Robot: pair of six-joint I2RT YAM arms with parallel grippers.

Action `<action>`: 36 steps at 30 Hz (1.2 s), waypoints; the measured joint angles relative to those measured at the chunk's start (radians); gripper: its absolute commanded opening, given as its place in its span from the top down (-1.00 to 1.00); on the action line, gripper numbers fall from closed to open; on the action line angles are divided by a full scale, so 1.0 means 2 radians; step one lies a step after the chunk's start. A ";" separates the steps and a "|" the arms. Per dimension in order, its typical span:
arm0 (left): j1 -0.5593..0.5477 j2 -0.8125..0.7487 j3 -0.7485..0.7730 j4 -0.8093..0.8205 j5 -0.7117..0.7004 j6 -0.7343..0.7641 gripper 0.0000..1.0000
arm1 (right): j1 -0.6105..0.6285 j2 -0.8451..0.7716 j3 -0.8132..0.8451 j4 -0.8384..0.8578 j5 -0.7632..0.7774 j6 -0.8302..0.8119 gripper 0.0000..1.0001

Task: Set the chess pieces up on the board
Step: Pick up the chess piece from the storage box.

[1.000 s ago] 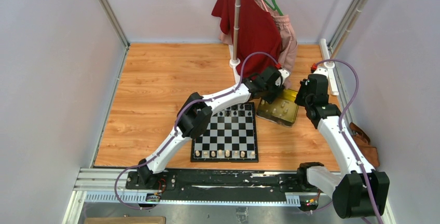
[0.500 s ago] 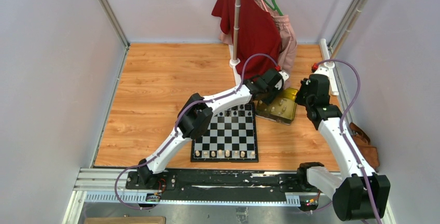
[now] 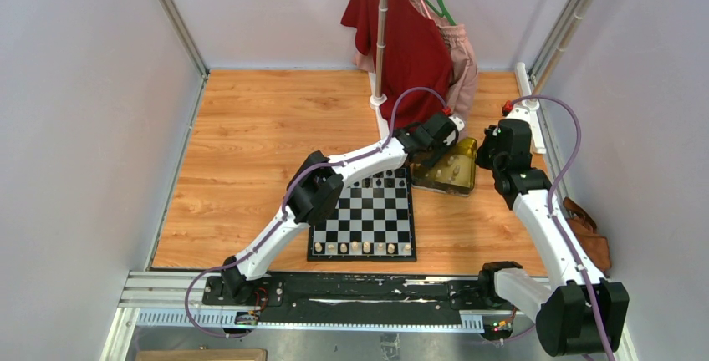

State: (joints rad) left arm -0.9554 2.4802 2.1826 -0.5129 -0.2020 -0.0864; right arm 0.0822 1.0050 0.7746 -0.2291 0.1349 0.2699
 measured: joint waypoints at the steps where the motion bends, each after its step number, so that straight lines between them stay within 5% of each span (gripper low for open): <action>1: 0.000 0.000 0.001 -0.001 -0.002 0.000 0.24 | 0.000 0.000 0.000 0.000 -0.001 0.000 1.00; 13: 0.000 0.009 0.010 -0.005 -0.007 0.000 0.43 | 0.000 0.002 -0.003 0.006 -0.002 0.000 1.00; 26: -0.002 0.013 0.011 -0.008 -0.012 0.003 1.00 | 0.000 0.002 -0.009 0.010 -0.002 0.000 1.00; 36: -0.008 0.011 0.011 -0.013 -0.027 0.005 1.00 | 0.000 0.002 -0.009 0.010 -0.002 0.000 1.00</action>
State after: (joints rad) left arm -0.9718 2.5019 2.2047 -0.5396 -0.2569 -0.0765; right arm 0.0822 1.0080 0.7570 -0.2089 0.1307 0.2703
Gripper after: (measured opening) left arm 0.179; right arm 0.177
